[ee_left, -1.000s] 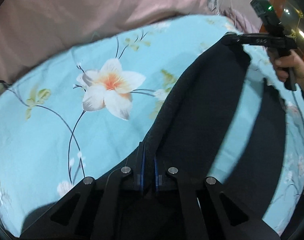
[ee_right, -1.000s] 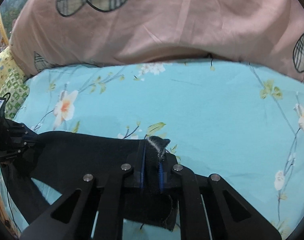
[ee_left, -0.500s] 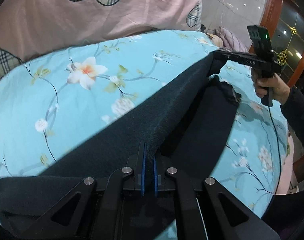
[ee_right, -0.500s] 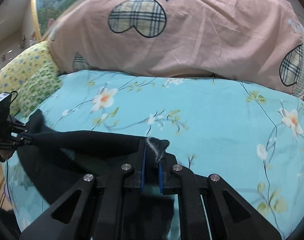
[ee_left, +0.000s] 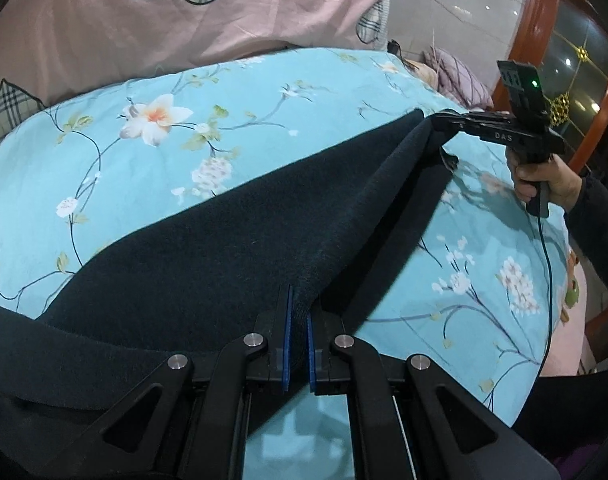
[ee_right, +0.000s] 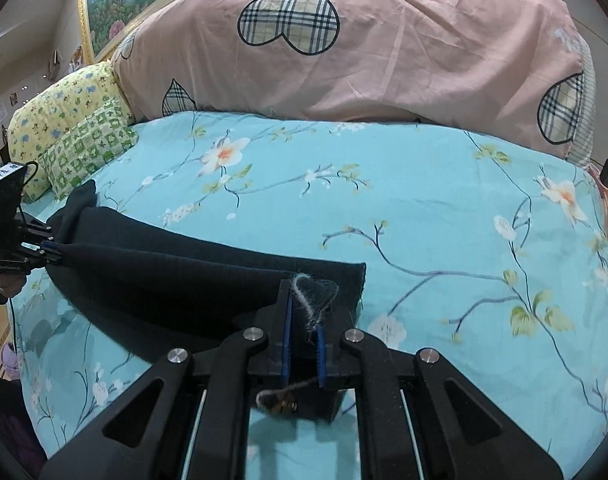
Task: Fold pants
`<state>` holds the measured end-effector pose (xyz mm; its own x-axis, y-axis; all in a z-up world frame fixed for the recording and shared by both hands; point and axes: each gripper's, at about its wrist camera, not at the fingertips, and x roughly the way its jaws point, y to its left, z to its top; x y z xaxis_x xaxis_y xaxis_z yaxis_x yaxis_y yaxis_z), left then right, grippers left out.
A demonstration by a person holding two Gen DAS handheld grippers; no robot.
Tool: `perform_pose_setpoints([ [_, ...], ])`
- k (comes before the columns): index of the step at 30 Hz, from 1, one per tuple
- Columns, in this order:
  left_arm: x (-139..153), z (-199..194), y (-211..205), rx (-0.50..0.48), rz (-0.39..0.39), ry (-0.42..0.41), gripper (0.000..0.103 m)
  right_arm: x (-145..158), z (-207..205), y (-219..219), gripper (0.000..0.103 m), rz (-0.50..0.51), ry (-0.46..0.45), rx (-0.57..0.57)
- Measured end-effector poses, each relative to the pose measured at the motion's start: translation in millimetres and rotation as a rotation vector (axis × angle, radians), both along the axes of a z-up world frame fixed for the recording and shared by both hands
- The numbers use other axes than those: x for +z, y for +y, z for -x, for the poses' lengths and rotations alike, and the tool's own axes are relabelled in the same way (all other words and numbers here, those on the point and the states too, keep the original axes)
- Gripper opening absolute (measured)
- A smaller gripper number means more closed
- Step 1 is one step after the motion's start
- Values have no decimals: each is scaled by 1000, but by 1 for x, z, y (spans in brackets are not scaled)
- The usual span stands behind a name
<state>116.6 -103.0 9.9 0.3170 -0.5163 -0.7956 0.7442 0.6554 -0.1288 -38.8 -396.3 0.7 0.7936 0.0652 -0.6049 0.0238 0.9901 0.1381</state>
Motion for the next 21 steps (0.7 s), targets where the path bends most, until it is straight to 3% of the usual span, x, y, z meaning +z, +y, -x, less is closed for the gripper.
perform_pose_setpoints([
  [3,-12,8,-3,-16,-26,9,6,-9,5,2,10,0,27,-11],
  [6,-32,10,-5,-14,-66,41,15,-21,6,0,12,-56,98,-22],
  [8,-40,13,-4,-12,-77,65,30,-26,8,3,25,-48,149,-53],
  [10,-38,18,1,-11,-51,68,39,-26,12,5,48,-30,179,-90],
  [18,-17,20,41,103,41,73,48,10,49,29,52,-70,60,-126],
  [21,-9,14,64,170,76,67,56,20,46,50,52,-95,20,-102],
])
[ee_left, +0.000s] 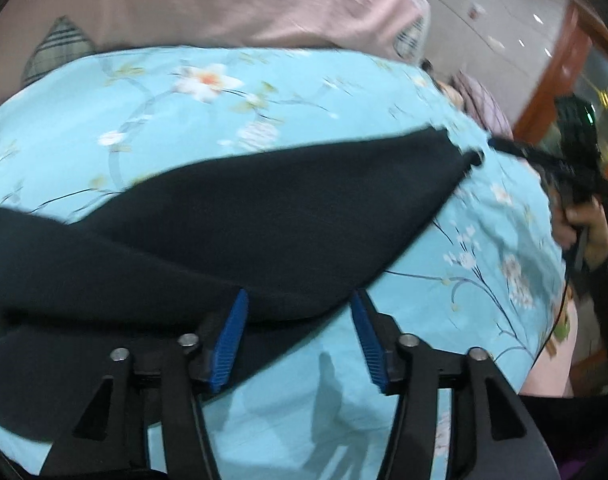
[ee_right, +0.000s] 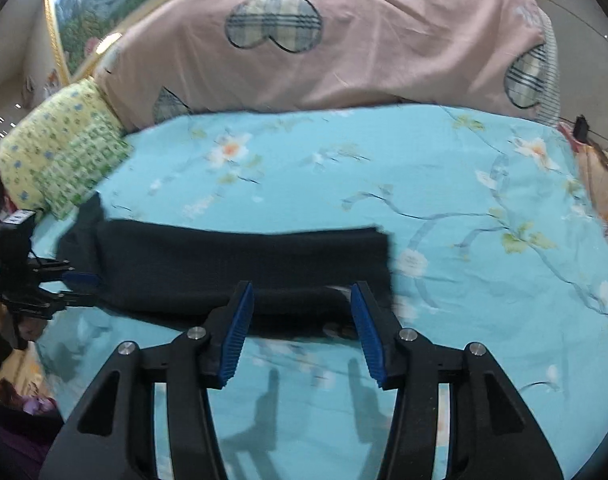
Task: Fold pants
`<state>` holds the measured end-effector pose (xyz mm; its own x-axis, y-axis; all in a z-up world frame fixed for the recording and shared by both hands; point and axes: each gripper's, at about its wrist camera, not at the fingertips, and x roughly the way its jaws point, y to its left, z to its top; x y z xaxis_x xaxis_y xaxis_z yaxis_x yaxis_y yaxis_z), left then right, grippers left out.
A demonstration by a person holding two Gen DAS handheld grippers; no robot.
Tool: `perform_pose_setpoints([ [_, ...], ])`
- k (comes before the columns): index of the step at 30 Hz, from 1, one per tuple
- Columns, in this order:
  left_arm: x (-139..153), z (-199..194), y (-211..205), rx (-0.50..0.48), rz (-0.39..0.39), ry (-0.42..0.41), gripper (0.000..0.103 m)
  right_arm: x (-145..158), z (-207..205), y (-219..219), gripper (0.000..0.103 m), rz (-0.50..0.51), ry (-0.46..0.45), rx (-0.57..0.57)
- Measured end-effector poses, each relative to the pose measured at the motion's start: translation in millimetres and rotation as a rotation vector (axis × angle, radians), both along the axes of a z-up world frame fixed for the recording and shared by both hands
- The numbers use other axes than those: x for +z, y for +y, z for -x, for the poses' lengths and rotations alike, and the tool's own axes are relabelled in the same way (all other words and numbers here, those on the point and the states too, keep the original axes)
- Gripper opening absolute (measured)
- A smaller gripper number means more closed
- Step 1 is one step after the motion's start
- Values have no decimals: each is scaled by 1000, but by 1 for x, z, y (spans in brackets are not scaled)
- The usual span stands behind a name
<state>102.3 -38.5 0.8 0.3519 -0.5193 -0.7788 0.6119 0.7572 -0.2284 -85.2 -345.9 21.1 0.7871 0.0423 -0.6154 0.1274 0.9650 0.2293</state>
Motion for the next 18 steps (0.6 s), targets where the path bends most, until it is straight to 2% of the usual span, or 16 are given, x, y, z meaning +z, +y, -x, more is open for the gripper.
perform_pose_setpoints([
  [4,8,-13,38,94,29,10,56,3,-16,35,52,-66,-34,71],
  [11,25,-35,110,241,86,6,57,-3,-61,97,52,-119,-5,206],
  [18,34,-64,175,350,99,-7,60,-3,-100,149,52,-164,19,321],
])
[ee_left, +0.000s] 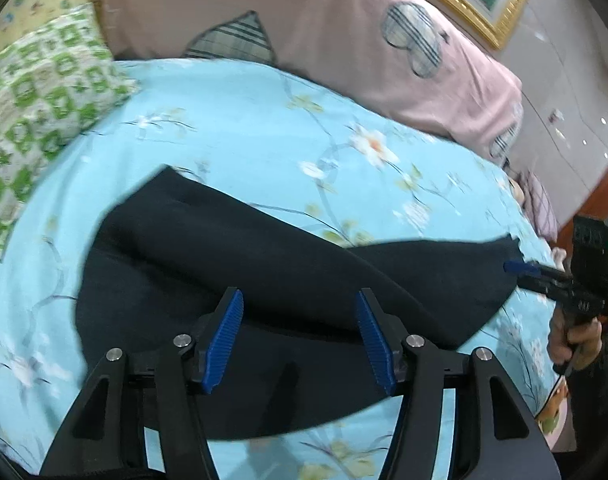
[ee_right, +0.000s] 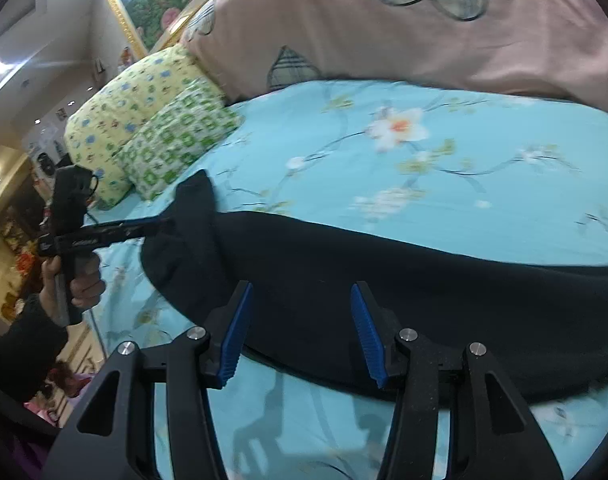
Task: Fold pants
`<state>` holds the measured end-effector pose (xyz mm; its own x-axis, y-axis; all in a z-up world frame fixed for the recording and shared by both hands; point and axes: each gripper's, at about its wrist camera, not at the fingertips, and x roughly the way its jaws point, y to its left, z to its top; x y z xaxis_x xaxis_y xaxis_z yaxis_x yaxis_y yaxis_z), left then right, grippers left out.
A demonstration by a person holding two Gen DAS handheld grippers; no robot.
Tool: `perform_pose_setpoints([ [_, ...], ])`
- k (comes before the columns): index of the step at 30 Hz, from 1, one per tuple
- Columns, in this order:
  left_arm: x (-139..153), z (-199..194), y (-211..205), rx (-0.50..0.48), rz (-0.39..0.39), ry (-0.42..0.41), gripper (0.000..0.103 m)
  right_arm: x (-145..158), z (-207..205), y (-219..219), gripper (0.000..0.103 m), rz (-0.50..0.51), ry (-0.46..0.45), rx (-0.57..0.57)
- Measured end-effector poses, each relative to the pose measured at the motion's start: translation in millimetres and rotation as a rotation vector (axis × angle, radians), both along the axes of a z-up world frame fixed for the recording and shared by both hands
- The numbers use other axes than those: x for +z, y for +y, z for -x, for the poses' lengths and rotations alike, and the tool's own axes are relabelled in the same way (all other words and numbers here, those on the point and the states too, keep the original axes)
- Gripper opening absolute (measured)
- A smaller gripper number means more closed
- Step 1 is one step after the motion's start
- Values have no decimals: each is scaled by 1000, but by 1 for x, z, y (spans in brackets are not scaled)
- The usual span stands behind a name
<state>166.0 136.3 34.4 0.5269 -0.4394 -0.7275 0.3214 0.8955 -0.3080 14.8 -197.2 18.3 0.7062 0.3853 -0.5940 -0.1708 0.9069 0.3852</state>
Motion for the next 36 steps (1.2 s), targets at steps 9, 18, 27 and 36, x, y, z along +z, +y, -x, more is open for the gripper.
perform_pose_setpoints([
  [9,2,-58,62,49,-1,36,68,-3,-54,60,52,-40,48,114],
  [18,-15,-137,82,-45,13,169,78,-14,-93,88,52,-54,101,181],
  [27,-56,-181,81,-154,64,338,78,-27,-126,106,52,-45,167,234],
  [36,-34,-152,66,-199,-30,180,22,-27,-131,132,19,-18,145,304],
])
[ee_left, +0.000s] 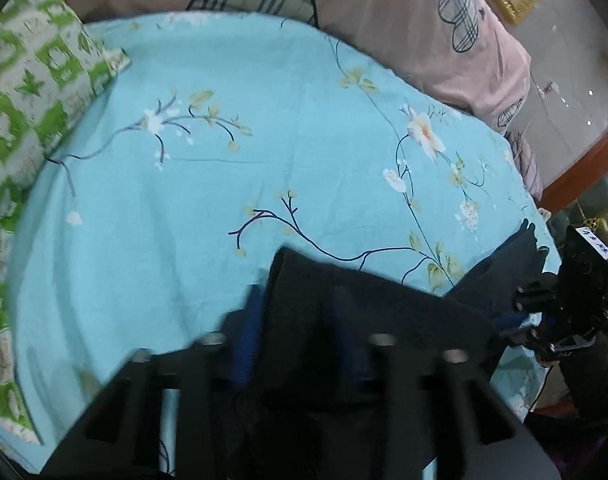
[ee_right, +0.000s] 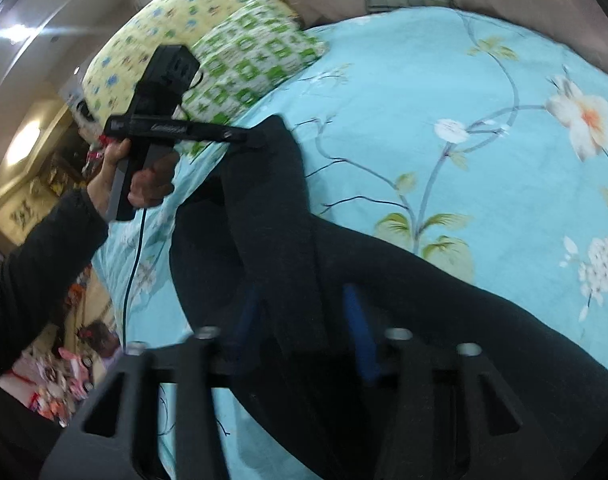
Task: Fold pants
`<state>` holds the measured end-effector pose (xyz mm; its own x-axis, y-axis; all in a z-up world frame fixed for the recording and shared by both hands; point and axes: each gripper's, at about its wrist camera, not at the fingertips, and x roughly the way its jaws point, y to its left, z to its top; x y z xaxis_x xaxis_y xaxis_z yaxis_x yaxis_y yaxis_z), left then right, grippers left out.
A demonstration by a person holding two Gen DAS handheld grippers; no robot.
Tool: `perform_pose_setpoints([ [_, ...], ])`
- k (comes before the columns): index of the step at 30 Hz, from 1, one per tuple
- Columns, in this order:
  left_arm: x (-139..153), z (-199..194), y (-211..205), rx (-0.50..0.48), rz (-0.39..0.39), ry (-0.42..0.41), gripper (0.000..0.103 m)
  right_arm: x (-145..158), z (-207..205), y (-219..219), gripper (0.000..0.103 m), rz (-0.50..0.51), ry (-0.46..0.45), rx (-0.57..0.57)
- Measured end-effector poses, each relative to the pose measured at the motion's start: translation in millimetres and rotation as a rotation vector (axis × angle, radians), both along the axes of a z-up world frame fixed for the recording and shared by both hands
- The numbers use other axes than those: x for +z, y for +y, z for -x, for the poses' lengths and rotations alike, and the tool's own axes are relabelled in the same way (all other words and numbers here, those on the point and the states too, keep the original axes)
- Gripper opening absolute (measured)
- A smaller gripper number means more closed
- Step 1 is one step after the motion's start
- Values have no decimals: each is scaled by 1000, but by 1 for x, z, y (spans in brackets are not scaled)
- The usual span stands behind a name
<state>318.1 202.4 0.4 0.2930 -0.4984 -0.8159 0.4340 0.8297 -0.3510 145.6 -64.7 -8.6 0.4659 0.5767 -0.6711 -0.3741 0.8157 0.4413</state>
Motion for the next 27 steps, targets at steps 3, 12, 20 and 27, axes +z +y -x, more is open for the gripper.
perform_pose_setpoints([
  [3,13,16,4,-5,-7,-65,13,5,6,12,7,58,-36,10],
  [12,50,85,24,40,42,-213,6,37,47,32,6,113,-178,40],
  [20,40,146,49,145,130,-250,5,19,71,50,6,144,-172,87],
  [27,10,169,69,242,183,-204,6,0,77,60,6,162,-130,92],
])
